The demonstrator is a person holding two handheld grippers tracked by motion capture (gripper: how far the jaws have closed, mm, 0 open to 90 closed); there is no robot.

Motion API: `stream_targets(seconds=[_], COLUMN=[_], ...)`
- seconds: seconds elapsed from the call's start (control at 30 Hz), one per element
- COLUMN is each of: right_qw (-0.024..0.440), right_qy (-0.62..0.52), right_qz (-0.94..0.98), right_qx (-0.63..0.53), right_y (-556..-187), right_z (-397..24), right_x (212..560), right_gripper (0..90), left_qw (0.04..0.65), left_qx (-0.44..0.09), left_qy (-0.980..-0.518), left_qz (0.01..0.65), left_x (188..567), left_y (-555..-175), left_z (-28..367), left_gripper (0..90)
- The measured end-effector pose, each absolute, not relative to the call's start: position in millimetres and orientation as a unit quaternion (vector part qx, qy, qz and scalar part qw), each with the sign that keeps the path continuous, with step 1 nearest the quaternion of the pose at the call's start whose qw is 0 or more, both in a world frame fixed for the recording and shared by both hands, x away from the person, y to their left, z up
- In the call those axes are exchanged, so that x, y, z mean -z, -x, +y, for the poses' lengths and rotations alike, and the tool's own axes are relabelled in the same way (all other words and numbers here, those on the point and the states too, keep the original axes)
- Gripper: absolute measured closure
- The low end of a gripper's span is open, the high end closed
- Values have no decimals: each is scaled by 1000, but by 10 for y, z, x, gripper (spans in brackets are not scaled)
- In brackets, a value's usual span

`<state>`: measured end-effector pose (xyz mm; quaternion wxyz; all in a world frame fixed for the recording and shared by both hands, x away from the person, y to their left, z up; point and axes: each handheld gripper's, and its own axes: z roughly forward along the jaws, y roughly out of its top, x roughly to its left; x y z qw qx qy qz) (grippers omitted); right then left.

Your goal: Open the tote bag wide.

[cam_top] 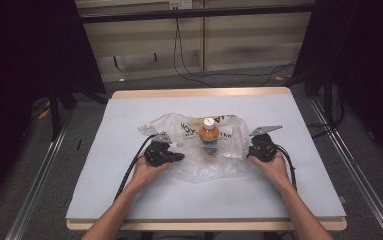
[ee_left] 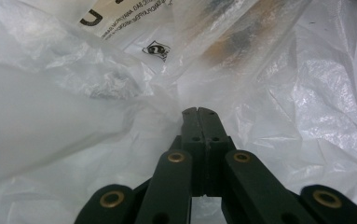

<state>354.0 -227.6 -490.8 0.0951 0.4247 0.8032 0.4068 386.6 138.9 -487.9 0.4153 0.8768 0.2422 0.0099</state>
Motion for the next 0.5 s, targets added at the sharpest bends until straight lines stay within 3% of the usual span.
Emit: stream_targets(seconds=[0.5], right_qw=[96], right_qy=[-385], right_qz=[764], right_qx=[-509], right_y=[-3133], right_z=[-2359], right_x=[4441], right_gripper=[900], left_qw=[474], left_qx=[-23], left_qy=[-854], left_qz=[213], left_x=[4500], left_y=[-3619], left_z=[1416], left_gripper=[900])
